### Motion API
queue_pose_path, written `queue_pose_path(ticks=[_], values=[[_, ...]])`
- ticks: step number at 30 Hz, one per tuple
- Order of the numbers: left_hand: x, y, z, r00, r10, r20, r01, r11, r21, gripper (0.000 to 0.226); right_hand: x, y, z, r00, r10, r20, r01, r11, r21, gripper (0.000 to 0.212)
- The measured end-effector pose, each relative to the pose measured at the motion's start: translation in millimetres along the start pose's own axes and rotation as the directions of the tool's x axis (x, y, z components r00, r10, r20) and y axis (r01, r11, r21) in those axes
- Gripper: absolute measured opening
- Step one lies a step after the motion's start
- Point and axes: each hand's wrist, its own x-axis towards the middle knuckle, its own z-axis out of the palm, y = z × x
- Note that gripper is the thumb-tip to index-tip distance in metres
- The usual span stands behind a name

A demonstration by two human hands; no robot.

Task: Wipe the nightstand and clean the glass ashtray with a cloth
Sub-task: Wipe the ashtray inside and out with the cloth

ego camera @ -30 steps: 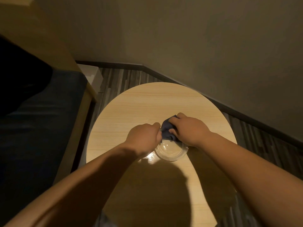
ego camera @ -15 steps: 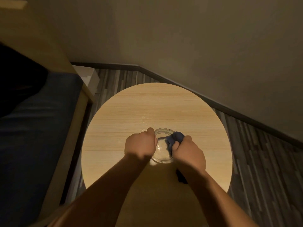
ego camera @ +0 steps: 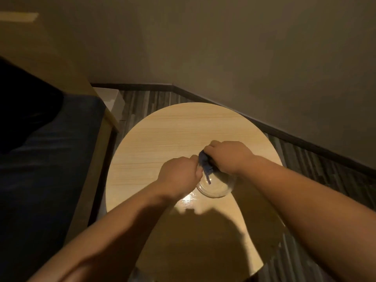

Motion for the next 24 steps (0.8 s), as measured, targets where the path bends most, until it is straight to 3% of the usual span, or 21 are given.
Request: queue_pose_path(ticks=[5, 10, 12, 15, 18, 20, 24], values=[[13, 3, 9, 0.995, -0.096, -0.037, 0.097, 0.995, 0.022, 0.024, 11, 5, 0, 0.999, -0.047, -0.024, 0.046, 0.997, -0.066, 0.030], [10, 11, 16, 0.982, -0.179, -0.057, 0.181, 0.983, 0.040, 0.017, 5, 1, 11, 0.988, 0.141, -0.063, -0.138, 0.989, 0.049, 0.030], [7, 14, 15, 0.975, -0.207, -0.079, 0.208, 0.978, 0.011, 0.016, -7, 0, 18, 0.948, 0.314, -0.051, -0.305, 0.943, 0.134, 0.027], [1, 18, 15, 0.969, -0.225, -0.097, 0.226, 0.974, -0.004, 0.017, -31, -8, 35, 0.836, 0.548, -0.021, -0.510, 0.792, 0.336, 0.023], [-6, 23, 18, 0.956, -0.271, -0.110, 0.270, 0.963, -0.019, 0.018, -43, -26, 48, 0.741, 0.672, 0.022, -0.585, 0.628, 0.514, 0.018], [-12, 26, 20, 0.948, -0.299, -0.104, 0.297, 0.954, -0.036, 0.019, -41, -30, 51, 0.709, 0.703, 0.051, -0.619, 0.586, 0.523, 0.022], [-14, 23, 18, 0.956, -0.289, -0.049, 0.282, 0.952, -0.117, 0.021, -34, -20, 44, 0.785, 0.615, 0.066, -0.576, 0.687, 0.442, 0.027]])
